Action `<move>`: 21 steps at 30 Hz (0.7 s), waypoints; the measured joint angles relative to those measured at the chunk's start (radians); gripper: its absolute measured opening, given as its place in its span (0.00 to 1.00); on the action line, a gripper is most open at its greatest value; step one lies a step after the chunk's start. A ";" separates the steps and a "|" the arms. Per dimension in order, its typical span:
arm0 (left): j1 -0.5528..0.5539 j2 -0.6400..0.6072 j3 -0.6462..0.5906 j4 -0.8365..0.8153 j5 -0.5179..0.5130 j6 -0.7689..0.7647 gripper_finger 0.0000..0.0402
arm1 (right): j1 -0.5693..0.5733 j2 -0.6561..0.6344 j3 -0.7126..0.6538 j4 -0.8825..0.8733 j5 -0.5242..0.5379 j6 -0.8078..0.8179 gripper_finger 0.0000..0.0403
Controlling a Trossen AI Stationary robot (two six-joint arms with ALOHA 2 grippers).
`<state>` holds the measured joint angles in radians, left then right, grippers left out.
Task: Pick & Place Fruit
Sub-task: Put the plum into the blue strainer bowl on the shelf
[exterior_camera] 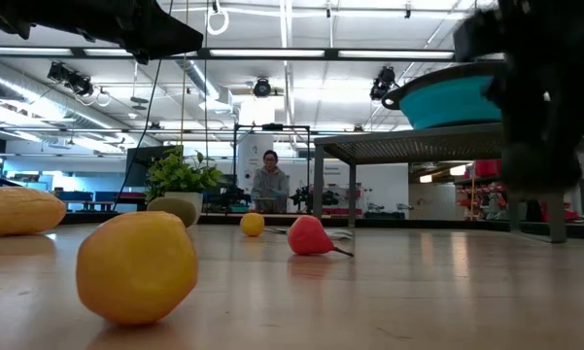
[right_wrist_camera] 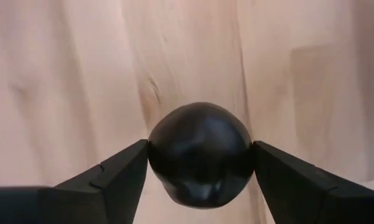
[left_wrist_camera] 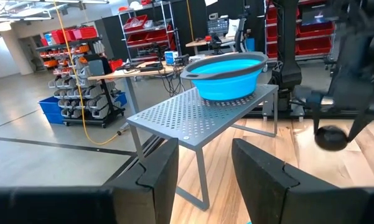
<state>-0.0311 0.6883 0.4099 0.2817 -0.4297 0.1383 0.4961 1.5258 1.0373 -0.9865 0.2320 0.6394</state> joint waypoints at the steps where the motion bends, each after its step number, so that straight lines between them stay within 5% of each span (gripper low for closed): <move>1: 0.000 0.000 0.000 0.000 0.000 0.000 0.39 | -0.001 -0.002 0.042 -0.026 0.001 0.000 0.70; 6: 0.000 0.000 0.000 0.000 0.000 0.000 0.40 | -0.015 -0.003 0.280 -0.140 0.089 -0.018 0.70; 13: 0.000 0.000 0.000 0.000 0.000 0.000 0.40 | -0.035 -0.004 0.572 -0.406 0.365 -0.047 0.70; 17: 0.000 0.000 0.000 0.000 0.000 0.000 0.40 | -0.063 -0.004 0.651 -0.580 0.491 -0.034 0.70; 21: 0.000 0.000 0.000 0.000 0.000 0.000 0.39 | -0.121 -0.015 0.646 -0.580 0.508 -0.100 0.70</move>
<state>-0.0315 0.6884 0.4099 0.2817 -0.4294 0.1383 0.3746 1.5108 1.6833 -1.5661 0.7405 0.5393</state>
